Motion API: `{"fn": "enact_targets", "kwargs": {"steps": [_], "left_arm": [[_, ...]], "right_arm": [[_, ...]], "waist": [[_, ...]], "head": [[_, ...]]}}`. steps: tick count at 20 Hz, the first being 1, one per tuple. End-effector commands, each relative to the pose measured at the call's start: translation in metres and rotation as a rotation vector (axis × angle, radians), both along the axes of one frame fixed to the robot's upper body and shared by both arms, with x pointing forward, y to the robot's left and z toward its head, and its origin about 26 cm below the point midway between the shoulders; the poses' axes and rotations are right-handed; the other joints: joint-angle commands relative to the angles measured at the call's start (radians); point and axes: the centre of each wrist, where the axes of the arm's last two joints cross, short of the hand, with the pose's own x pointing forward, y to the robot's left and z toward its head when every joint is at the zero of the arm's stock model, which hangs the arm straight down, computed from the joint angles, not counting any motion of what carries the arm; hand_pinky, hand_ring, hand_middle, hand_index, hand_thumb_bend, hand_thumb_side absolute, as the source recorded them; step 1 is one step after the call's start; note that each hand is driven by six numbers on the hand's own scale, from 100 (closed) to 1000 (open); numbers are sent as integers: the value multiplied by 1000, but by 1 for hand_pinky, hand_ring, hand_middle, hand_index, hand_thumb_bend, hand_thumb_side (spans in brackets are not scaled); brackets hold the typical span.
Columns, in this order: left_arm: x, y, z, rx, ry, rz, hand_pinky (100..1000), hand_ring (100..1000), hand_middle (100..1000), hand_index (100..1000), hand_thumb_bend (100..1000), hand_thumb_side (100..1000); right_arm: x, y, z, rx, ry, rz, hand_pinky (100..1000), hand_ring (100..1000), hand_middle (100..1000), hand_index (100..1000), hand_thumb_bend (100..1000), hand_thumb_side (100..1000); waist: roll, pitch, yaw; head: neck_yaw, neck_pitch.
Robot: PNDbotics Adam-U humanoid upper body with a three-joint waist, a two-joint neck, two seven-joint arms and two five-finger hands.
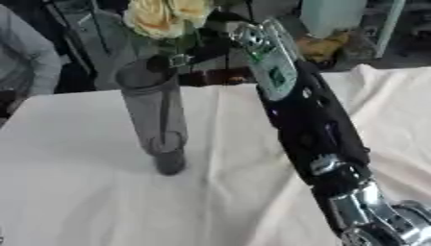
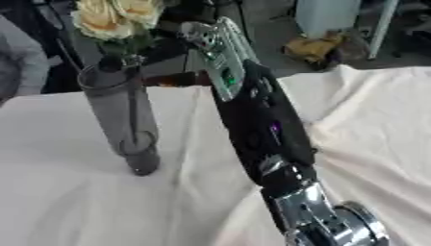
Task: Arrange flowers into the vase.
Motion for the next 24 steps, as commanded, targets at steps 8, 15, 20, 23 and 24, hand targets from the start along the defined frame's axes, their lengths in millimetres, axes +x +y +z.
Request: {"fn": "enact_targets", "kwargs": {"steps": [8, 15, 20, 23, 24], "left_arm": [[-2, 1, 5, 4, -16, 2, 734, 873, 866, 979, 100, 1000], [-2, 1, 5, 4, -15, 1, 731, 872, 866, 979, 100, 1000], [-2, 1, 5, 3, -16, 1, 730, 872, 866, 979, 100, 1000], [-2, 1, 5, 3, -17, 0, 729, 872, 866, 979, 100, 1000], [-2, 1, 5, 1, -17, -1, 729, 872, 866, 979, 100, 1000]], "right_arm": [[-1, -12, 18, -66, 20, -58, 878, 978, 893, 1000, 1000, 638], [-1, -15, 19, -95, 37, -57, 883, 978, 894, 1000, 1000, 623], [-2, -14, 20, -88, 39, -41, 881, 975, 891, 1000, 1000, 625], [-3, -14, 20, -85, 39, -37, 872, 960, 880, 1000, 1000, 656], [-5, -11, 22, -73, 27, -22, 872, 960, 880, 1000, 1000, 656]], "waist": [[7, -23, -2], [6, -21, -3], [6, -19, -2], [6, -18, -2], [5, -17, -1]], "head": [[4, -8], [6, -11], [6, -12], [6, -13], [5, -14]]}}
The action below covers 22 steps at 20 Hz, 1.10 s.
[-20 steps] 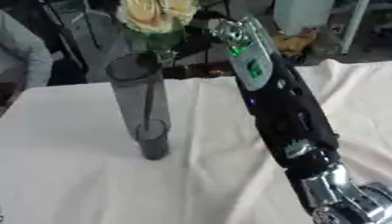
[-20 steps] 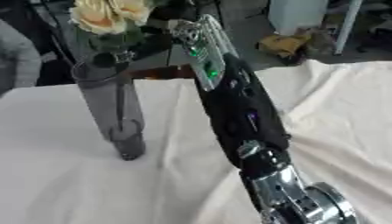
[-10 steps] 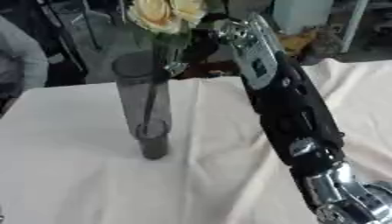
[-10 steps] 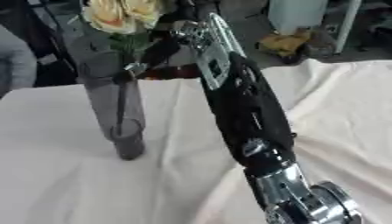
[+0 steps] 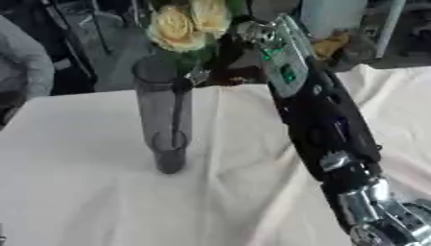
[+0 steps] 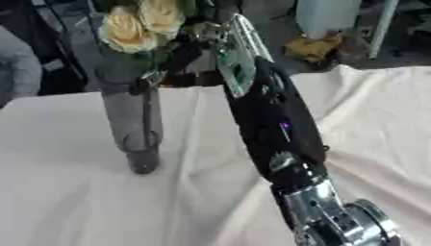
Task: Arrange flowers into the vase.
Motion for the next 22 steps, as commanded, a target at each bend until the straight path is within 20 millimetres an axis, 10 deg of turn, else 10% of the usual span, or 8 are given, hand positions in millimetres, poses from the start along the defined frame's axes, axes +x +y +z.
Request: {"fn": "enact_targets", "kwargs": {"steps": [1, 22], "left_arm": [[-2, 0, 6, 1, -20, -3, 729, 872, 866, 979, 100, 1000], [-2, 0, 6, 0, -17, -6, 728, 872, 865, 978, 100, 1000]], "right_arm": [[-10, 4, 21, 36, -68, 37, 869, 956, 876, 1000, 1000, 674], [-17, 25, 23, 85, -64, 92, 872, 956, 880, 1000, 1000, 670]], "waist": [[-1, -16, 3], [-9, -16, 7]], "head": [[1, -14], [-3, -22]]}}
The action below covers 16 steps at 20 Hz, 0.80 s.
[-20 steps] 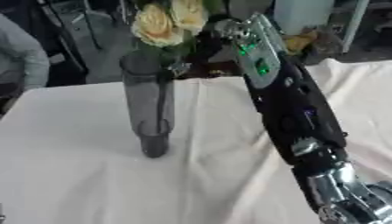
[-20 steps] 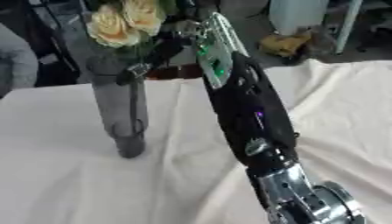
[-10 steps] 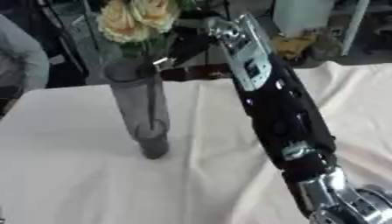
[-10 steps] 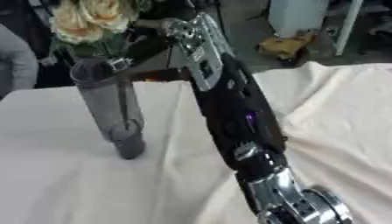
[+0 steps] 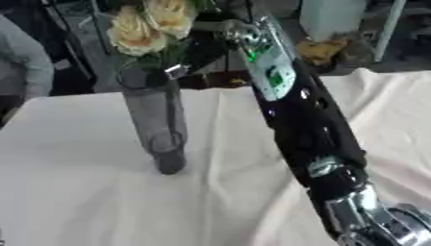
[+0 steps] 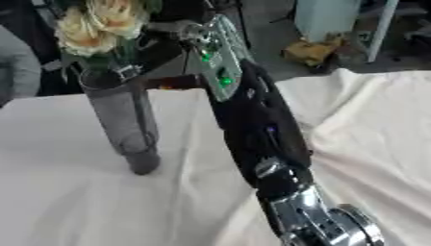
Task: Arrange flowers into the vase.
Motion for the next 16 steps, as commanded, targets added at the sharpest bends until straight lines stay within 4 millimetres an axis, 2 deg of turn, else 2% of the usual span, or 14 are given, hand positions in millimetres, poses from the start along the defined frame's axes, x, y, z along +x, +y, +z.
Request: {"fn": "enact_targets", "kwargs": {"steps": [1, 5, 7, 16], "left_arm": [[-2, 1, 6, 6, -20, -3, 728, 872, 866, 978, 100, 1000], [-2, 1, 6, 7, -20, -4, 727, 872, 866, 978, 100, 1000], [-2, 1, 6, 9, -19, -3, 727, 872, 865, 978, 100, 1000], [-2, 2, 5, 12, -16, 0, 725, 872, 865, 978, 100, 1000]], "right_arm": [[-6, 0, 18, -6, -49, 1, 876, 959, 883, 1000, 1000, 668], [-6, 0, 19, -9, -52, -5, 879, 962, 886, 1000, 1000, 664], [-5, -2, 21, -25, -51, -19, 920, 994, 899, 1000, 1000, 620], [-4, -9, 33, -24, -24, -19, 916, 990, 902, 1000, 1000, 612]], "waist": [[2, -17, 2], [2, -17, 1], [1, -18, -1], [1, -21, -5]], "head": [[1, -13], [1, -14], [1, -14], [1, -17]]}}
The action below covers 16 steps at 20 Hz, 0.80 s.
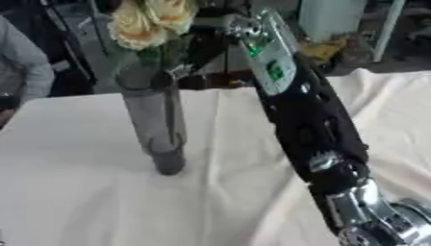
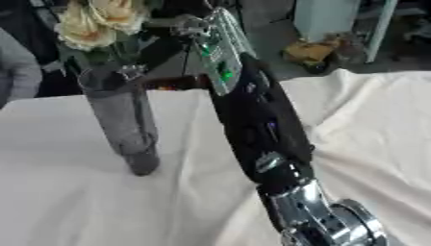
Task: Arrange flowers into the vase.
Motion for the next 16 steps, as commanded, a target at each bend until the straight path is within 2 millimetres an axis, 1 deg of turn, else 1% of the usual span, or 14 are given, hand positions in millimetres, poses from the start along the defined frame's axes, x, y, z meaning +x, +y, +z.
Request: {"fn": "enact_targets", "kwargs": {"steps": [1, 13, 14, 15, 16], "left_arm": [[-2, 2, 5, 11, -19, 0, 725, 872, 865, 978, 100, 1000], [-2, 2, 5, 12, -18, 0, 725, 872, 865, 978, 100, 1000], [-2, 2, 6, 12, -18, -1, 721, 871, 862, 975, 100, 1000], [-2, 1, 6, 14, -20, -3, 721, 871, 862, 975, 100, 1000], [-2, 1, 7, 16, -20, -3, 720, 871, 862, 975, 100, 1000]], "right_arm": [[-6, -6, 23, 13, -40, 4, 916, 990, 902, 1000, 1000, 612], [-9, -8, 27, 23, -37, 15, 914, 988, 900, 1000, 1000, 615], [-9, -7, 28, 23, -37, 19, 908, 975, 845, 672, 1000, 619], [-9, -3, 28, 23, -32, 38, 908, 975, 845, 672, 1000, 619], [-9, -2, 28, 26, -26, 54, 905, 972, 850, 883, 1000, 611]], "waist": [[1, -21, 0], [1, -20, 0], [0, -20, 0], [-1, -18, 0], [-2, -18, 0]], "head": [[2, -10], [3, -11], [2, -12], [1, -13], [1, -14]]}}
